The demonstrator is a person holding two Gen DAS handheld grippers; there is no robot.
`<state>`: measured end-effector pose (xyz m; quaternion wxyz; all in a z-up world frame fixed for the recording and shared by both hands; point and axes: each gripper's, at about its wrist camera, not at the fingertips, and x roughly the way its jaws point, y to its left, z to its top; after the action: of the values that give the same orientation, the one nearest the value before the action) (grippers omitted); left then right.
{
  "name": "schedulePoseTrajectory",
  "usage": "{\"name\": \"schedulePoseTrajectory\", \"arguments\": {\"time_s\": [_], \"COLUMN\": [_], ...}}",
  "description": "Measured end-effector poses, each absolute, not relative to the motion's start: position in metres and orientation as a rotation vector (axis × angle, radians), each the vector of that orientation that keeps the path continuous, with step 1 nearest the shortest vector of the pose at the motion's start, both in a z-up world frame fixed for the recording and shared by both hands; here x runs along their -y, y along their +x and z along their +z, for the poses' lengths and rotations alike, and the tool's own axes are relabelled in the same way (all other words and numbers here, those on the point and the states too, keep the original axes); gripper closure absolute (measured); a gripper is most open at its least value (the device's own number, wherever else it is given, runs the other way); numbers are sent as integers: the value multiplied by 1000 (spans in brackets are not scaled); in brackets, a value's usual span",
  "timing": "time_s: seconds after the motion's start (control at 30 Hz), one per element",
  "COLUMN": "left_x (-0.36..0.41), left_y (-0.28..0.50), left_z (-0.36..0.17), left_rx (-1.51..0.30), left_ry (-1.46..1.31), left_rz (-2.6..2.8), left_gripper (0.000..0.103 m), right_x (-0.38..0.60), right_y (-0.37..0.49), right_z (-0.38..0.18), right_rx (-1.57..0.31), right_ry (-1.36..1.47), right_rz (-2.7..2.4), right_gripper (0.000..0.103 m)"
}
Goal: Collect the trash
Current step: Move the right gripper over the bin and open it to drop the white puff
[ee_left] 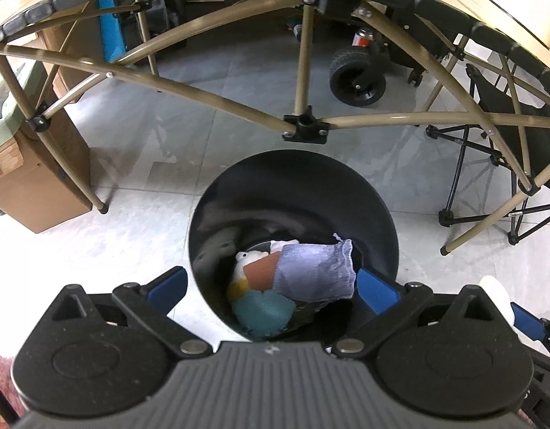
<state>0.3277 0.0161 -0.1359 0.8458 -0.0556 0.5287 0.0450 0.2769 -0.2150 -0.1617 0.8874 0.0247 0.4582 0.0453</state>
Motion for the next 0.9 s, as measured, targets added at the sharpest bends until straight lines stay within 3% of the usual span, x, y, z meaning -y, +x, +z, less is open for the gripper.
{"name": "schedulePoseTrajectory", "arguments": {"time_s": [0.9], "left_x": [-89], "left_y": [307], "left_z": [-136], "left_rx": [-1129], "left_ry": [-183], "left_rz": [171], "left_gripper": [0], "right_x": [127], "right_y": [292], "right_z": [-151], "right_rx": [-951], "right_ry": [-27], "right_rz": [223], "right_gripper": [55]}}
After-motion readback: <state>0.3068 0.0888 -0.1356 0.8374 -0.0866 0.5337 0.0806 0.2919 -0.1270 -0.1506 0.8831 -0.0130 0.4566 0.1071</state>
